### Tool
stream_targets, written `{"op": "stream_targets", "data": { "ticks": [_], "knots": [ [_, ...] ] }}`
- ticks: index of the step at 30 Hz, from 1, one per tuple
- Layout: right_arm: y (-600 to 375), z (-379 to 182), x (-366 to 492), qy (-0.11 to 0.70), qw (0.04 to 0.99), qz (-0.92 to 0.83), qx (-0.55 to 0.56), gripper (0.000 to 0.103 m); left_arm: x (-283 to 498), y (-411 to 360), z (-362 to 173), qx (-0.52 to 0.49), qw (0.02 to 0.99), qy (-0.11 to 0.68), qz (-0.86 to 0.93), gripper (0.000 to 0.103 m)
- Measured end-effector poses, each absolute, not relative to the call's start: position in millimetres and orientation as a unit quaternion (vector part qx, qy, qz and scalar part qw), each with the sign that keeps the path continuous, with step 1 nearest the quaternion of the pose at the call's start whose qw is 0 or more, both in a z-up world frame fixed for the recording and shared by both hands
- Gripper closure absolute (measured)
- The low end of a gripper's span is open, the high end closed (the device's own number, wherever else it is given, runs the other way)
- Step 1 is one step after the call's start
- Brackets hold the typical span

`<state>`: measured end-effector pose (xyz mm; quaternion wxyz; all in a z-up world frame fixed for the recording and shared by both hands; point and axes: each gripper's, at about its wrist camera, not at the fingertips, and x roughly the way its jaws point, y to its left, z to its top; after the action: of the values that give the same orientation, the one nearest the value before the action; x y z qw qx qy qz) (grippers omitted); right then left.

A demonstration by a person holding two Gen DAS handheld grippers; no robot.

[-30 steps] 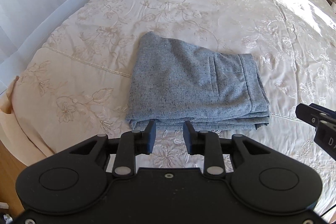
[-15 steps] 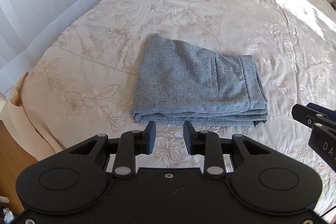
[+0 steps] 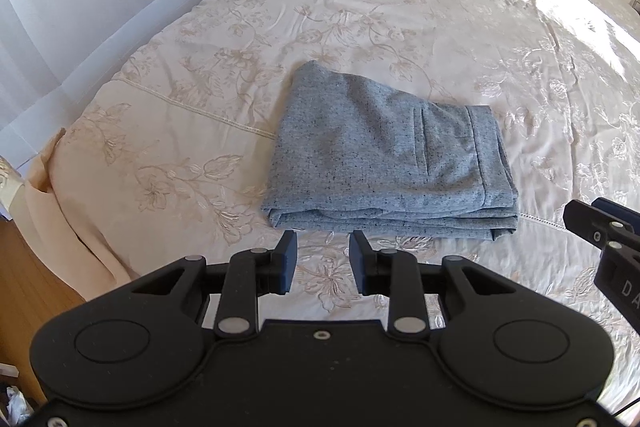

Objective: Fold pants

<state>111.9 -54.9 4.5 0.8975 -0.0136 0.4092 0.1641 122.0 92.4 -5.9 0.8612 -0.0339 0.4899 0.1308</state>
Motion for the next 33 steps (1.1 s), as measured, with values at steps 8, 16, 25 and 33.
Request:
{"op": "stream_targets", "data": {
  "ticks": [8, 16, 25, 33],
  "knots": [
    [-55.0, 7.2, 108.6, 0.406, 0.899, 0.165, -0.010, 0.079, 120.4, 91.7, -5.0, -0.030, 0.863, 0.488, 0.128, 0.064],
    [-53.4, 6.9, 108.6, 0.404, 0.899, 0.165, -0.012, 0.078, 120.5, 92.4, -4.9, -0.030, 0.862, 0.489, 0.129, 0.064],
    [-53.7, 6.5, 108.9, 0.406, 0.899, 0.165, -0.009, 0.078, 121.2, 89.9, -8.1, -0.027, 0.859, 0.494, 0.133, 0.063],
    [-52.7, 5.1, 109.7, 0.409, 0.898, 0.163, -0.005, 0.078, 120.2, 89.1, -7.7, -0.032, 0.859, 0.494, 0.133, 0.063]
  ]
}}
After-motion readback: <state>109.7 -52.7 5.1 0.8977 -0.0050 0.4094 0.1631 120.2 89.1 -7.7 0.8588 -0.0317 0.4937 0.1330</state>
